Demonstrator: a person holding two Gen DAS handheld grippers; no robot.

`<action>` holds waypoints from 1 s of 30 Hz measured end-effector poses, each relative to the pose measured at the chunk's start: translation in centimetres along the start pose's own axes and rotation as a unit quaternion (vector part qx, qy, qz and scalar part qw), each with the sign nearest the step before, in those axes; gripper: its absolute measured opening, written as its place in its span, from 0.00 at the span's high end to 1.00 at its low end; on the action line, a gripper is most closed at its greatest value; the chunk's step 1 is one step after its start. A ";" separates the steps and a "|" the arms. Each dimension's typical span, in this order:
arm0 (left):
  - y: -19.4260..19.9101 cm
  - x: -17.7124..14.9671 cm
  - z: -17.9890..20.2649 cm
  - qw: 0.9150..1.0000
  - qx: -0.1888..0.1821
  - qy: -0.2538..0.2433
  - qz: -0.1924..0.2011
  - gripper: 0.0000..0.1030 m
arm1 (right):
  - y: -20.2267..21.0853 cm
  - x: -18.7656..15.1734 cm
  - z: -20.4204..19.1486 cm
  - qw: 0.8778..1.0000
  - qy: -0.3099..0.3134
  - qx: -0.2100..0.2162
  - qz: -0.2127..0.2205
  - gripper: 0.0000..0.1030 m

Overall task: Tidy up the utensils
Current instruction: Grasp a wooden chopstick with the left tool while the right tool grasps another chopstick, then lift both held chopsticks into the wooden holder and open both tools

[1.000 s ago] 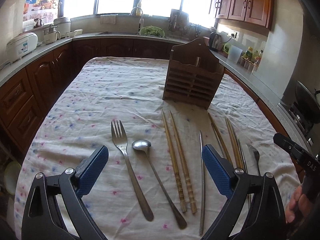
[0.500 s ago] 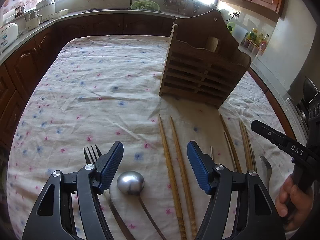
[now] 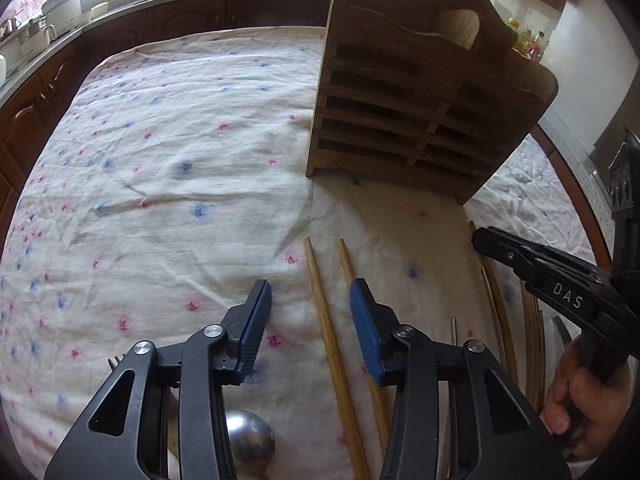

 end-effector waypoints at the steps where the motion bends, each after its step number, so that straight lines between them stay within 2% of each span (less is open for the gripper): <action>1: -0.1 0.1 0.1 1.000 0.004 -0.005 0.002 0.64 | 0.0 0.1 -0.2 1.000 0.009 -0.008 0.003 0.86; 4: -0.2 0.2 0.2 1.000 0.016 -0.018 0.004 0.75 | -0.1 0.3 -0.6 0.999 0.030 -0.023 0.004 0.87; 6: -0.3 0.3 0.3 0.999 0.020 -0.026 0.007 0.82 | -0.1 0.2 -0.6 0.999 0.037 -0.031 0.007 0.92; 9: -0.4 0.5 0.2 0.999 0.017 -0.027 0.007 0.93 | 0.0 0.3 -0.2 0.999 0.029 -0.023 0.006 0.94; 13: 0.0 0.6 -0.1 1.000 0.004 -0.021 0.009 0.94 | 0.2 0.2 -0.3 1.000 0.014 -0.002 0.009 0.95; 16: 1.5 0.6 -0.4 1.000 -0.003 -0.014 0.026 0.94 | 1.5 0.3 -0.6 1.000 0.007 0.013 0.021 0.95; 22: 6.6 0.4 -0.3 0.997 -0.040 0.006 0.073 0.94 | 6.3 0.5 -1.0 0.997 0.007 0.043 0.062 0.95; 30: 13.7 -0.1 0.0 0.987 -0.083 0.014 0.135 0.95 | 13.4 0.4 -2.4 0.990 0.014 0.071 0.120 0.96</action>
Point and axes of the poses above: each gripper's, at about its wrist camera, not at the fingertips, and y roughly against the way its jaws point, z to its right, x to its top, the point moved 5 cm from there along -y, roughly the way its jaws point, and after that the axes turned 2 degrees about -y, right-handed, at the moved point
